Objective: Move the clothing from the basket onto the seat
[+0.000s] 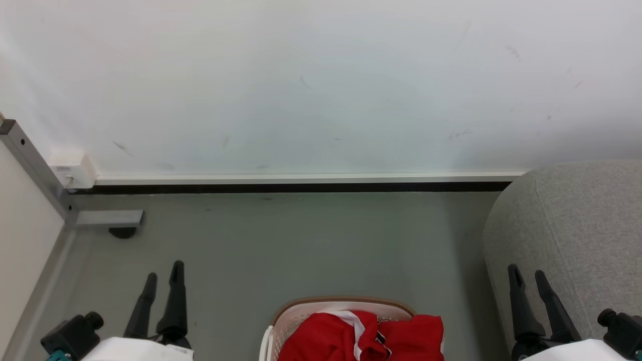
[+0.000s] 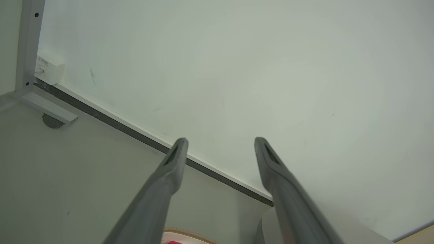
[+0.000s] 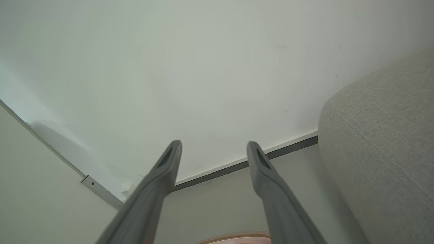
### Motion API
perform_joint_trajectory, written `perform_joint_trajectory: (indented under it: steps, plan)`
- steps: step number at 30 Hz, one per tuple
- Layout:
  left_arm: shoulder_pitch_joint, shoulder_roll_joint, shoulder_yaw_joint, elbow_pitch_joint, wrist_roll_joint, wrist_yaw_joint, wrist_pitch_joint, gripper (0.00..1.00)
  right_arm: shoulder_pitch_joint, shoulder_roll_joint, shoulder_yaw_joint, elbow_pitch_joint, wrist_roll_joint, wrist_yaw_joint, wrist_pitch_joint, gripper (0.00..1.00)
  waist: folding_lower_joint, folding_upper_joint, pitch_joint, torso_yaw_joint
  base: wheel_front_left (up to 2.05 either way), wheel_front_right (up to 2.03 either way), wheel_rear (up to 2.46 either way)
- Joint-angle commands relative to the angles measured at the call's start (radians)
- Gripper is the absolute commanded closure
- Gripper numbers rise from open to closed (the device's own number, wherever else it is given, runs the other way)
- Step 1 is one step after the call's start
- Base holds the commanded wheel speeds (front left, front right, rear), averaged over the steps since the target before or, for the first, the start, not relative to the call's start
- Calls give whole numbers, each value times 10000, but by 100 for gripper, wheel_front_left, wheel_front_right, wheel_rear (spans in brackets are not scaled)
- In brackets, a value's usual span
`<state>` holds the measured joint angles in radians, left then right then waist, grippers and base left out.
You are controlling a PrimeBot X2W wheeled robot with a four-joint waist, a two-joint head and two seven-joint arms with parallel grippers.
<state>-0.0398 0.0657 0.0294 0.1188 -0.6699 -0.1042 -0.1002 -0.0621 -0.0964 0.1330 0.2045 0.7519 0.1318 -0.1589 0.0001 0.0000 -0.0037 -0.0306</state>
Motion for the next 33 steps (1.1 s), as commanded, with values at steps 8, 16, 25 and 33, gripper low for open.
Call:
perform_joint_trajectory:
  steps: [8, 16, 25, 33]
  plan:
    - [-11, 135, -104, -122, 1135, 37, -348, 0, -72, 71, -109, -97, -1260, -10, -223, 0, 0, 0, -1, -46, 0, 0, 0]
    - [9, 125, -119, 15, 1836, -13, -565, 0, -59, 151, -296, -27, -2071, -12, -357, 0, 0, 0, -14, -97, 0, 0, 0]
    - [32, 34, -3, 101, 2497, -82, -794, 0, 4, 198, -445, -34, -2701, -13, -490, 0, 0, 0, -54, -142, 0, 0, 0]
    - [27, -33, 39, 134, 3045, -147, -957, 0, 75, 252, -511, -12, -3121, -15, -619, 0, 0, 0, -56, -194, 0, 0, 0]
